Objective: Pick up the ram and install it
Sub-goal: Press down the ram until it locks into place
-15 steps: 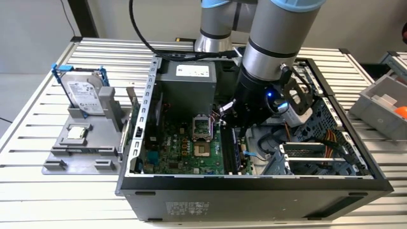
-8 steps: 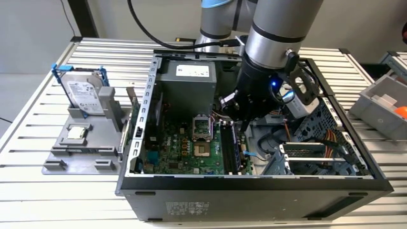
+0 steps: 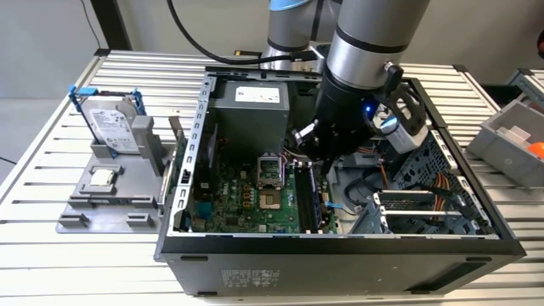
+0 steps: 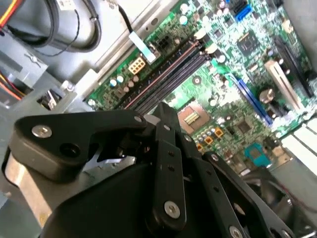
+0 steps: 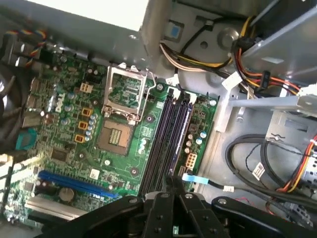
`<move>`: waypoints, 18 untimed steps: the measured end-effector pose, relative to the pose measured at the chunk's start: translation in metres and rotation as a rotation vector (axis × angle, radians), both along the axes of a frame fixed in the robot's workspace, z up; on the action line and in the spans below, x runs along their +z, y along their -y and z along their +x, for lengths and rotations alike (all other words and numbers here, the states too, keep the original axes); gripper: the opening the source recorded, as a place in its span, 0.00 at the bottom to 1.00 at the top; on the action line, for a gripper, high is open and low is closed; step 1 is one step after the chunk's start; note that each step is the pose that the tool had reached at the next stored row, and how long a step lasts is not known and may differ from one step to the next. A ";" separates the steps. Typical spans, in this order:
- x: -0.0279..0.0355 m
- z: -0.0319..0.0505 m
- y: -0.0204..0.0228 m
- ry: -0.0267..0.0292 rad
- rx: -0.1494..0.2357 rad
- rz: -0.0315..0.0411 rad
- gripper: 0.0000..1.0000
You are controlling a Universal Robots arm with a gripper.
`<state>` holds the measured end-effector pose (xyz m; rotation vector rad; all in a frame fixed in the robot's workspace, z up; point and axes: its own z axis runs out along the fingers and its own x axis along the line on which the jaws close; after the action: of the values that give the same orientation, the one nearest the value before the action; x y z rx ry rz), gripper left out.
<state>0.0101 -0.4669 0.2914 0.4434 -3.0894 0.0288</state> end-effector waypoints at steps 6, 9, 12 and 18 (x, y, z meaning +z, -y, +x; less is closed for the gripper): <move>0.0084 -0.0004 0.0017 -0.0005 0.049 -0.0152 0.00; 0.0152 -0.0004 0.0039 -0.0006 0.050 -0.0174 0.00; 0.0184 -0.0011 0.0057 0.0004 0.053 -0.0316 0.00; 0.0186 -0.0013 0.0059 0.0021 0.155 -0.0345 0.00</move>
<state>0.0089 -0.4728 0.3099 0.6809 -3.0435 0.0849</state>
